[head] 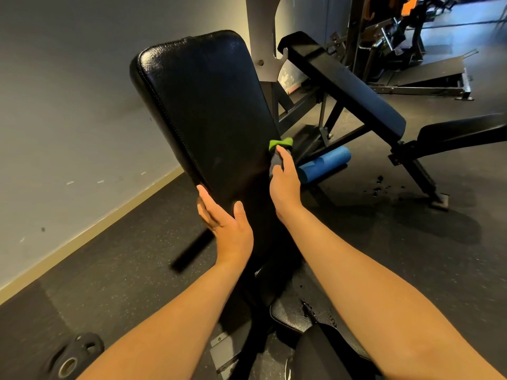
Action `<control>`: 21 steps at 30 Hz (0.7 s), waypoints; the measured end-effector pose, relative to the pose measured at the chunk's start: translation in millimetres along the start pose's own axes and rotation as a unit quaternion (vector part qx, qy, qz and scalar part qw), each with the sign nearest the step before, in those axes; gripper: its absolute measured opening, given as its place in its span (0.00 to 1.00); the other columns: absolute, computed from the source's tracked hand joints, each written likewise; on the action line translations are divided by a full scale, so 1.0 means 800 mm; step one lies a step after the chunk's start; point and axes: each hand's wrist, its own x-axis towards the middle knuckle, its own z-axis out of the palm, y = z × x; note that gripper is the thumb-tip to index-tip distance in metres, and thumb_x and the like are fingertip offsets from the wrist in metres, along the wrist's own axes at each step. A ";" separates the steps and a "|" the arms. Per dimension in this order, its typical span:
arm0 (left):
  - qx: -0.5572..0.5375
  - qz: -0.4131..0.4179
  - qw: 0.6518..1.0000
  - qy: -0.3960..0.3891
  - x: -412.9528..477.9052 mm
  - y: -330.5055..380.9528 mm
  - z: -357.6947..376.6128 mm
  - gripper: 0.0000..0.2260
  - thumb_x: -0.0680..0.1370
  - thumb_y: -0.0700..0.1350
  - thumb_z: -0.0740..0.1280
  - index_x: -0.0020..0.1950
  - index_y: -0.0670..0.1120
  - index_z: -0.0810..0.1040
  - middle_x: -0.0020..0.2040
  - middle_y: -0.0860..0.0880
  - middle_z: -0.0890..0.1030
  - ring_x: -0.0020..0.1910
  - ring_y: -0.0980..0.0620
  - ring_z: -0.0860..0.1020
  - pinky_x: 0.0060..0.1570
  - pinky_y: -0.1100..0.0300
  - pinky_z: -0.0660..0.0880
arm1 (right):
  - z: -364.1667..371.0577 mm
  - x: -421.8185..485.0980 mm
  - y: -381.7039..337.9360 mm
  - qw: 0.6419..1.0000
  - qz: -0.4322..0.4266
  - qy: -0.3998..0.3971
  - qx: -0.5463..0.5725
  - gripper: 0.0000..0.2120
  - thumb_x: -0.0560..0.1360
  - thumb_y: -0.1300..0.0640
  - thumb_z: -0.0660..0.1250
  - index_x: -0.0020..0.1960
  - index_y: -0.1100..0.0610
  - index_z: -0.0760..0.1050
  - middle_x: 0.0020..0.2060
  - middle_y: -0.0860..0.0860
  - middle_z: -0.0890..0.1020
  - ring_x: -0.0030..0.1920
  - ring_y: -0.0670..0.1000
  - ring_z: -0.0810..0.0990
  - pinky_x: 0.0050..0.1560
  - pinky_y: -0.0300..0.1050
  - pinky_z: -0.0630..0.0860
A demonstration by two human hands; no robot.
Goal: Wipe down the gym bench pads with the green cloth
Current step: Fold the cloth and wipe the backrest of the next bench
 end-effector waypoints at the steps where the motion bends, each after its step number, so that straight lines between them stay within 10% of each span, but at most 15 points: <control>1: 0.002 -0.001 1.000 0.002 0.000 -0.001 0.000 0.37 0.84 0.45 0.60 0.80 0.58 0.34 0.81 0.55 0.38 0.80 0.53 0.38 0.69 0.57 0.44 | 0.004 -0.004 -0.002 1.000 -0.015 -0.003 -0.007 0.23 0.84 0.57 0.53 0.76 0.38 0.62 0.78 0.49 0.60 0.76 0.52 0.62 0.72 0.52 0.65; 12: 0.004 -0.008 1.000 -0.004 -0.001 0.000 -0.002 0.36 0.84 0.45 0.60 0.80 0.58 0.35 0.82 0.53 0.38 0.80 0.52 0.37 0.73 0.53 0.47 | 0.003 -0.074 0.057 0.994 0.087 0.060 -0.020 0.19 0.85 0.47 0.50 0.74 0.33 0.58 0.77 0.50 0.62 0.76 0.57 0.62 0.72 0.62 0.65; 21: 0.029 0.018 0.997 -0.074 0.002 -0.004 -0.029 0.41 0.82 0.39 0.64 0.78 0.59 0.34 0.81 0.47 0.40 0.81 0.46 0.47 0.77 0.51 0.50 | 0.030 -0.104 -0.077 0.961 -0.198 -0.164 -0.098 0.21 0.84 0.59 0.55 0.75 0.43 0.65 0.79 0.46 0.58 0.79 0.49 0.55 0.76 0.54 0.60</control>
